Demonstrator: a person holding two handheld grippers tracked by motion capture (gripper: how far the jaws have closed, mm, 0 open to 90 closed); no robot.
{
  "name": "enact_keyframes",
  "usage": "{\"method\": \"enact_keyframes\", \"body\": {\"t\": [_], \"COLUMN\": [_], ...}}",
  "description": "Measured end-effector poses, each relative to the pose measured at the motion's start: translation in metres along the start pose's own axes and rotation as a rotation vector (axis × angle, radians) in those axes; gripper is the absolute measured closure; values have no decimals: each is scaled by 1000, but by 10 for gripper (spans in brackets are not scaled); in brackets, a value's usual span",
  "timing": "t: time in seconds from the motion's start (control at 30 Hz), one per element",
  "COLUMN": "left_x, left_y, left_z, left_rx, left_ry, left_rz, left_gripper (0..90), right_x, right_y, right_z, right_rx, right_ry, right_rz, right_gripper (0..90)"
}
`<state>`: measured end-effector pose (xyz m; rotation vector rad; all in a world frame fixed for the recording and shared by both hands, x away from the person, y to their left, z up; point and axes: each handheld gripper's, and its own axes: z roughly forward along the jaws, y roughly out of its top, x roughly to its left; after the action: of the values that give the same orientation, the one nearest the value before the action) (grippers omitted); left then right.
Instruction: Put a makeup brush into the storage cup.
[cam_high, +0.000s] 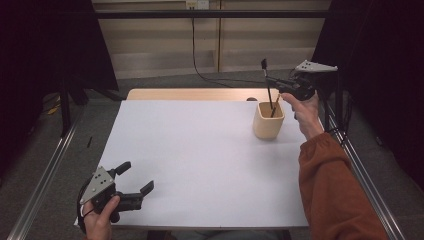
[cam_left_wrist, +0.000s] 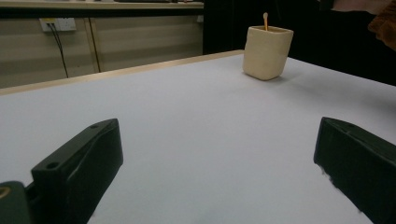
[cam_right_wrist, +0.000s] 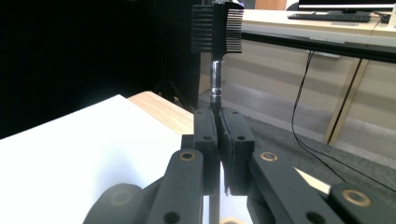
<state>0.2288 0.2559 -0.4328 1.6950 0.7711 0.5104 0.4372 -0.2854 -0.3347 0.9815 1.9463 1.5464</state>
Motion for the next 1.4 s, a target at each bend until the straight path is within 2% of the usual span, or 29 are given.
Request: {"method": "enact_keyframes", "body": {"t": [0.27, 0.4, 0.83, 1.4], "left_x": [0, 0, 0, 0], "left_y": [0, 0, 0, 0], "left_z": [-1, 0, 0, 0], "left_rx": [-4, 0, 2, 2], "left_ry": [1, 2, -1, 2], "left_rz": [-2, -1, -1, 1], "left_gripper": [12, 13, 13, 13], "right_x": [1, 4, -1, -3], "right_y": [-7, -13, -36, -56], "right_z": [4, 8, 4, 0], "right_rx": [15, 48, 47, 62], "right_ry": [-1, -1, -7, -18], "right_rz": [11, -4, 44, 62], "right_gripper": [858, 858, 858, 858]}}
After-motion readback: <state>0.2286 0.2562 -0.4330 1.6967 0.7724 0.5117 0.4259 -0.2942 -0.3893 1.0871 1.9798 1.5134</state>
